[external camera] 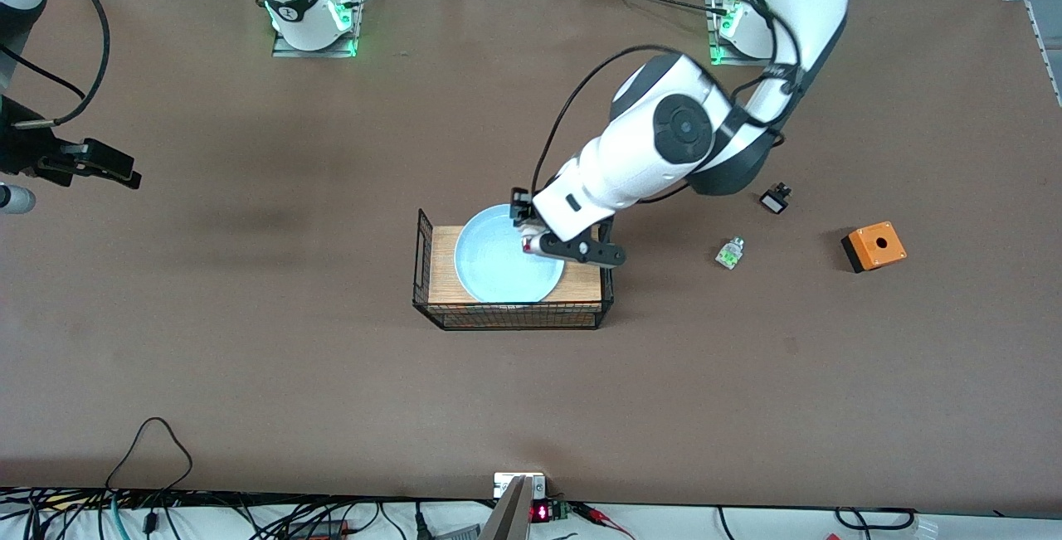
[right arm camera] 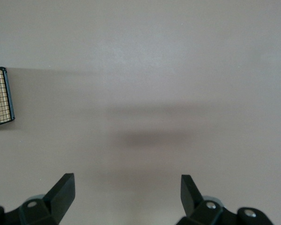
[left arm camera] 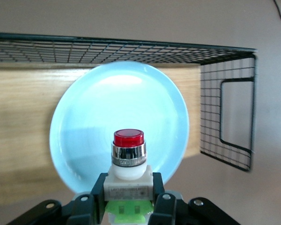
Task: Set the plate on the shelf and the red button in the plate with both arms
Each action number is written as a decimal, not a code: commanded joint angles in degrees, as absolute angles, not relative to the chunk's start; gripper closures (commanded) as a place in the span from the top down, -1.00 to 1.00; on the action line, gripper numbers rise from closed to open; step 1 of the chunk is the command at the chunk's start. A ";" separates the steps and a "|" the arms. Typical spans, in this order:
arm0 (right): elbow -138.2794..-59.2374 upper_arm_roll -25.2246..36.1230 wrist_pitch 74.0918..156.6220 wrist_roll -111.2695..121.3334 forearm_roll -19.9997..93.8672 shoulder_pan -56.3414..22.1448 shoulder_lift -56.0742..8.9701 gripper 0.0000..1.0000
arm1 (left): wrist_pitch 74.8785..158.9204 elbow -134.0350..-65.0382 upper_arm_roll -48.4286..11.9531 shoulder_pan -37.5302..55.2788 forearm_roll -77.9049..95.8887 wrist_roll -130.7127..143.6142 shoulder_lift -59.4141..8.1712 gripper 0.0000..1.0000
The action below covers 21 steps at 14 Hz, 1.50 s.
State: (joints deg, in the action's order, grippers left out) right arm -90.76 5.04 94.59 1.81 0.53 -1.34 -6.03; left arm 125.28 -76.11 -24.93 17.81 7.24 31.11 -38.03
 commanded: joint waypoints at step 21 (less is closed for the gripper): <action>-90.70 4.83 94.39 1.49 0.35 -1.32 -4.92 1.00 | 86.32 -72.51 -20.48 4.94 -2.19 29.82 -25.14 1.00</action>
State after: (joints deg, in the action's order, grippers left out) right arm -90.53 5.04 94.62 1.81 0.53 -1.33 -5.95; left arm 89.28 -71.69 -19.57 9.18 -0.53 31.96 -27.63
